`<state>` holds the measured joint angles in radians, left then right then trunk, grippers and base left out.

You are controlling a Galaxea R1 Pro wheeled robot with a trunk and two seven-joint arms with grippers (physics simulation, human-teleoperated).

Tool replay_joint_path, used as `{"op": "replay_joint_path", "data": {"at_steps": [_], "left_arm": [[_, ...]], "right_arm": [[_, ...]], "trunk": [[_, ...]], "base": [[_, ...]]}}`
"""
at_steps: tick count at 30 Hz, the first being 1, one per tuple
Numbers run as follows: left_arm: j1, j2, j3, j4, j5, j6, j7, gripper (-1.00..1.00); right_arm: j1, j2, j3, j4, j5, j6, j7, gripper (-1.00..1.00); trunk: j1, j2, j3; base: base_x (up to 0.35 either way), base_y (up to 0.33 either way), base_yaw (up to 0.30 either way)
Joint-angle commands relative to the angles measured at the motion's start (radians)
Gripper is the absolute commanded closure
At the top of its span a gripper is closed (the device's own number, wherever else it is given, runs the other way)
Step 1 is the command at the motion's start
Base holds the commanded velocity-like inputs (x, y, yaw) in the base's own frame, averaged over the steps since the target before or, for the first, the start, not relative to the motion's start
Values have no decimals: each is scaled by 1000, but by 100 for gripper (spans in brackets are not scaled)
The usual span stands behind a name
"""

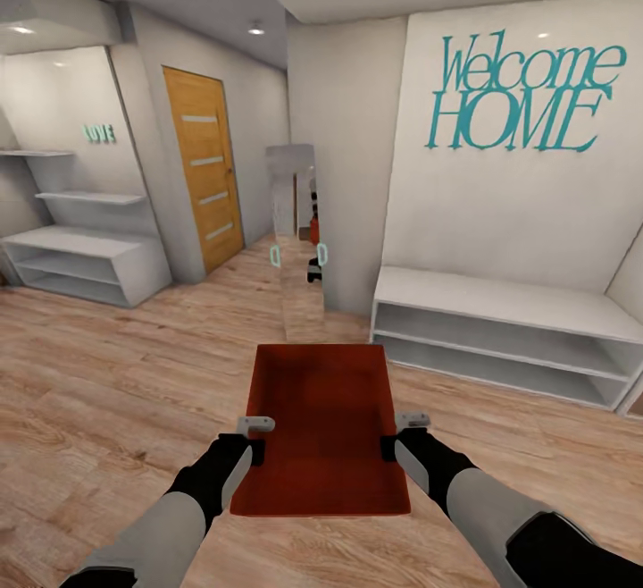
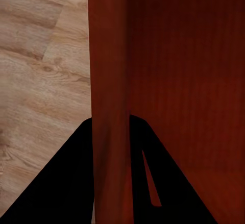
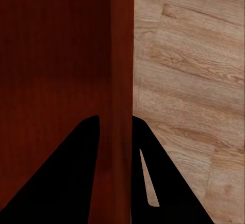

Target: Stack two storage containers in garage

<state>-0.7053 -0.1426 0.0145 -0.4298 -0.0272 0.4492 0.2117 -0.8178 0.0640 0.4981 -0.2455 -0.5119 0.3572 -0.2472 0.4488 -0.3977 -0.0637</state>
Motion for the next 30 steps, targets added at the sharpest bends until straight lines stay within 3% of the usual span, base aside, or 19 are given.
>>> {"op": "replay_joint_path", "data": {"at_steps": [1,30], "left_arm": [[0,11,-11,37,-11,55,8,100],[0,11,-11,37,-11,54,8,100]], "right_arm": [[-1,-1,39,-26,-23,2,-7,100],[-1,-1,39,-26,-22,2,-7,100]], "trunk": [[1,-2,-2],[1,-2,-2]], "base": [[322,0,266],[322,0,269]]}}
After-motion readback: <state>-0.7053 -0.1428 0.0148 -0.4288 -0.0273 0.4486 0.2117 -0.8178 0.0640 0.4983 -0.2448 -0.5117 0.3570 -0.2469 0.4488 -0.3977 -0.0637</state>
